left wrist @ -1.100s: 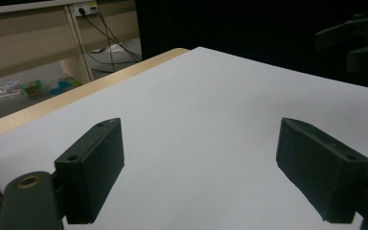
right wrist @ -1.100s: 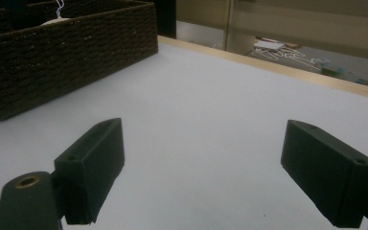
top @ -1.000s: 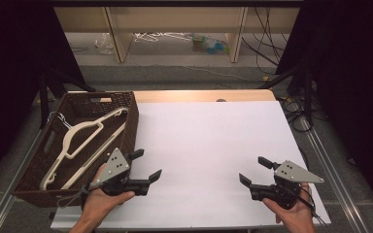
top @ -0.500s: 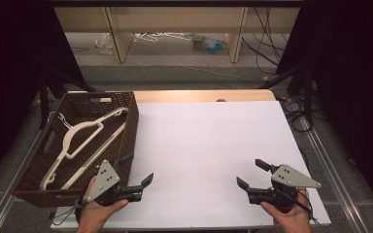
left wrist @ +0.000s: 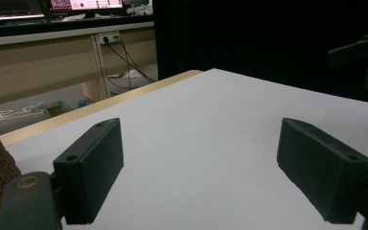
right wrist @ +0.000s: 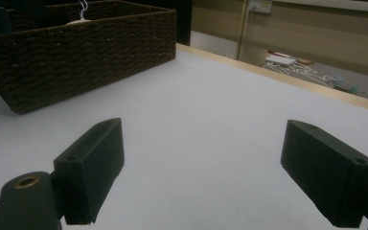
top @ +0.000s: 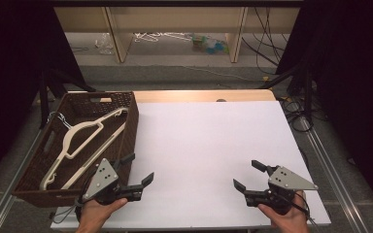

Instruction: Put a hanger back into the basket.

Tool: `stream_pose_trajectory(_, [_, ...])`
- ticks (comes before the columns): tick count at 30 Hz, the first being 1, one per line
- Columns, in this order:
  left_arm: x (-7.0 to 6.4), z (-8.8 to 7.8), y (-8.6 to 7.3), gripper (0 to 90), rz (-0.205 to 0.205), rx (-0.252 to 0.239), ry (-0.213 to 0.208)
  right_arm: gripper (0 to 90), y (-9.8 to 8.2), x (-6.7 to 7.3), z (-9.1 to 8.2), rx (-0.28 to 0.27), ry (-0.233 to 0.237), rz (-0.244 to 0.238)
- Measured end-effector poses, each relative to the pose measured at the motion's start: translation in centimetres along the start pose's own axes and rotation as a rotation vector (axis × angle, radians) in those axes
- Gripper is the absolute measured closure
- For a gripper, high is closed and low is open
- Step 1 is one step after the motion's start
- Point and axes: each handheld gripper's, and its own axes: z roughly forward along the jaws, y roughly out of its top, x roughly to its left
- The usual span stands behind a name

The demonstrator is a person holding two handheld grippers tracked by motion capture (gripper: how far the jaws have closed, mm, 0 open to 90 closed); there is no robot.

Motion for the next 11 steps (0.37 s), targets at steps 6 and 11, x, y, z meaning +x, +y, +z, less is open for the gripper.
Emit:
stream_pose_trajectory(6, [-0.19,0.1,-0.04,16.1,0.003,0.005,-0.007,16.0,-0.14,-0.07,0.16,-0.009,0.006,0.004])
stream_pose_trajectory(11, [-0.26,0.17,-0.03,16.0,0.014,0.011,-0.011,16.0,-0.17,-0.1,0.08,0.01,-0.004,-0.003])
